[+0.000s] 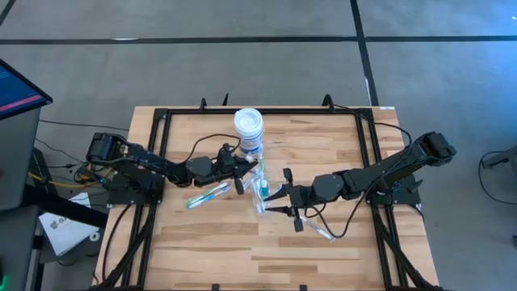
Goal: Pick & Place toothbrushing station
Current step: Put the orange toothbrush into the Transparent organizer
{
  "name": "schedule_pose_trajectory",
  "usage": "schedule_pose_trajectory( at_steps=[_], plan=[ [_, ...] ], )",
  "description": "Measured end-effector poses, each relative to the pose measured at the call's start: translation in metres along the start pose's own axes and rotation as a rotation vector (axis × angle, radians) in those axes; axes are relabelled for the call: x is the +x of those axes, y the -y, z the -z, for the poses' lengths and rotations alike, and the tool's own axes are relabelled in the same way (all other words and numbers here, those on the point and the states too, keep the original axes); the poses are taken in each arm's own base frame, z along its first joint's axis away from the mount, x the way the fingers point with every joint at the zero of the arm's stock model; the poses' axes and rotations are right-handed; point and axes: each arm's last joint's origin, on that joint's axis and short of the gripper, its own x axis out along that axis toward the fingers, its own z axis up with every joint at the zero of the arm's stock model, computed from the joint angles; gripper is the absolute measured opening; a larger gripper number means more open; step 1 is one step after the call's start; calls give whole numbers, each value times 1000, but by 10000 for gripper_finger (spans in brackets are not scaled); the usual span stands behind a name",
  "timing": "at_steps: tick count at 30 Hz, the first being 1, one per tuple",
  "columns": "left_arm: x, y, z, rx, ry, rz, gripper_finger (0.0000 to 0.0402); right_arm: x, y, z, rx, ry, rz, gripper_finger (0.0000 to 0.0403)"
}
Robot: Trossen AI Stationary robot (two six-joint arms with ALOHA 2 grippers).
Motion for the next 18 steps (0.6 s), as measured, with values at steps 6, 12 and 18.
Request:
schedule_pose_trajectory(
  at_steps=[6,12,18],
  plan=[
    [1,0,4,1,-11,-1,15,0,0,0,0,-3,0,109],
    [3,-2,6,-18,-17,-11,15,0,0,1,-2,-9,0,109],
    [4,-3,6,-22,-18,-15,16,1,0,3,-4,-16,0,109]
  ],
)
